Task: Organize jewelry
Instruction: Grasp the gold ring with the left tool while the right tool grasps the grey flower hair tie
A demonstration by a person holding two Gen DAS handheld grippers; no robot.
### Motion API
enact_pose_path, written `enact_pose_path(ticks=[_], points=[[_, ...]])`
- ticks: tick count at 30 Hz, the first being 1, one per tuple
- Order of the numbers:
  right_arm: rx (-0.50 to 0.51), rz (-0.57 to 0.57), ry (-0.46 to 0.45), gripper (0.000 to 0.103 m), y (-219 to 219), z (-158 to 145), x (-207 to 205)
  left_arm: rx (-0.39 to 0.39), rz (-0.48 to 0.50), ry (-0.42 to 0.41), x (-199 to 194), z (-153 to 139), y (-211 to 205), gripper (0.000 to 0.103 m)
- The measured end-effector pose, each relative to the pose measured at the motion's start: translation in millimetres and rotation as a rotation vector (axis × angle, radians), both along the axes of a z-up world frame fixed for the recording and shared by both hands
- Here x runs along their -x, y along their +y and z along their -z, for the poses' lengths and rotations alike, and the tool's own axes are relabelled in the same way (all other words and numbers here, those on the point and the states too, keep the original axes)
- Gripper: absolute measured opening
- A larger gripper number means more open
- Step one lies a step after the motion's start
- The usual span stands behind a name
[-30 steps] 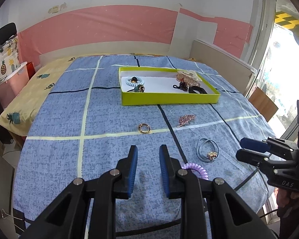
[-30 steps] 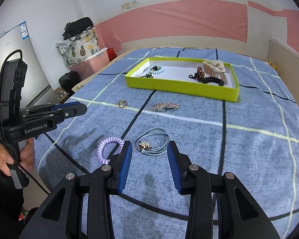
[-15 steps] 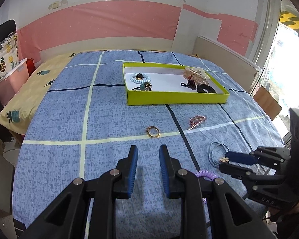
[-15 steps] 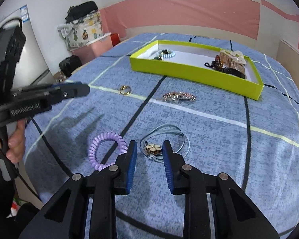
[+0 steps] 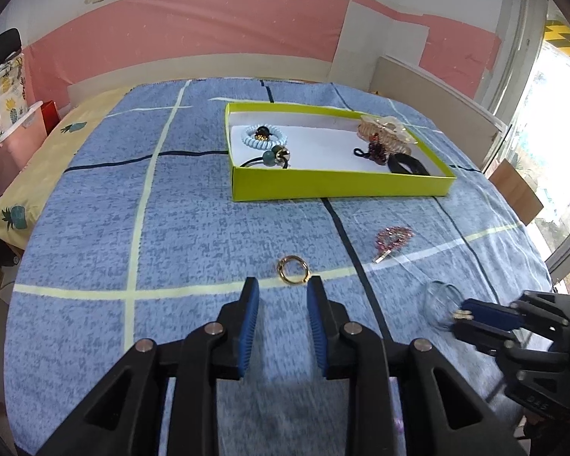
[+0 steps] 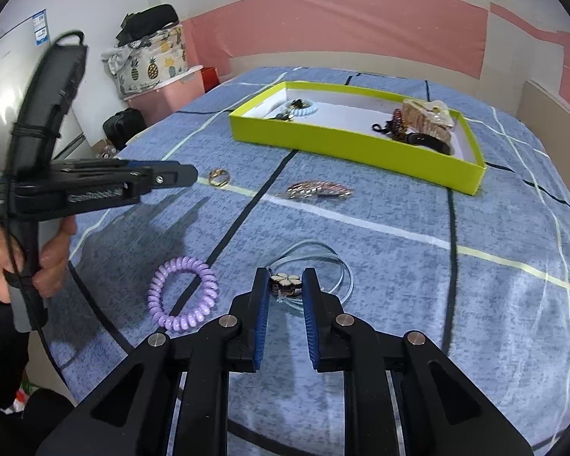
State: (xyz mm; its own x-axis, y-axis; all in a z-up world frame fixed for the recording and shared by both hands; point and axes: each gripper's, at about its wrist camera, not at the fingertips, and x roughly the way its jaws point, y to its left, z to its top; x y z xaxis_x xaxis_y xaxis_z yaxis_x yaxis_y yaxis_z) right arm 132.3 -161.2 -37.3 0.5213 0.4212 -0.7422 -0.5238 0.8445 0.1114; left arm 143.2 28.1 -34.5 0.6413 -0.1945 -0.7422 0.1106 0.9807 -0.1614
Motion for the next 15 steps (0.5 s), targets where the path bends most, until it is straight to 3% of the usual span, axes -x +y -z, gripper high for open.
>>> enact_pose_path(ticks=[6,15], points=[[-0.009,0.017,0.001,0.018,-9,-2,-4,-0.03,-0.035,0.014,-15,7,-2,0.028],[-0.017,0.023,0.011,0.018,-13,0,-6,-0.072,0.008,0.011,-23,10,-14,0.024]])
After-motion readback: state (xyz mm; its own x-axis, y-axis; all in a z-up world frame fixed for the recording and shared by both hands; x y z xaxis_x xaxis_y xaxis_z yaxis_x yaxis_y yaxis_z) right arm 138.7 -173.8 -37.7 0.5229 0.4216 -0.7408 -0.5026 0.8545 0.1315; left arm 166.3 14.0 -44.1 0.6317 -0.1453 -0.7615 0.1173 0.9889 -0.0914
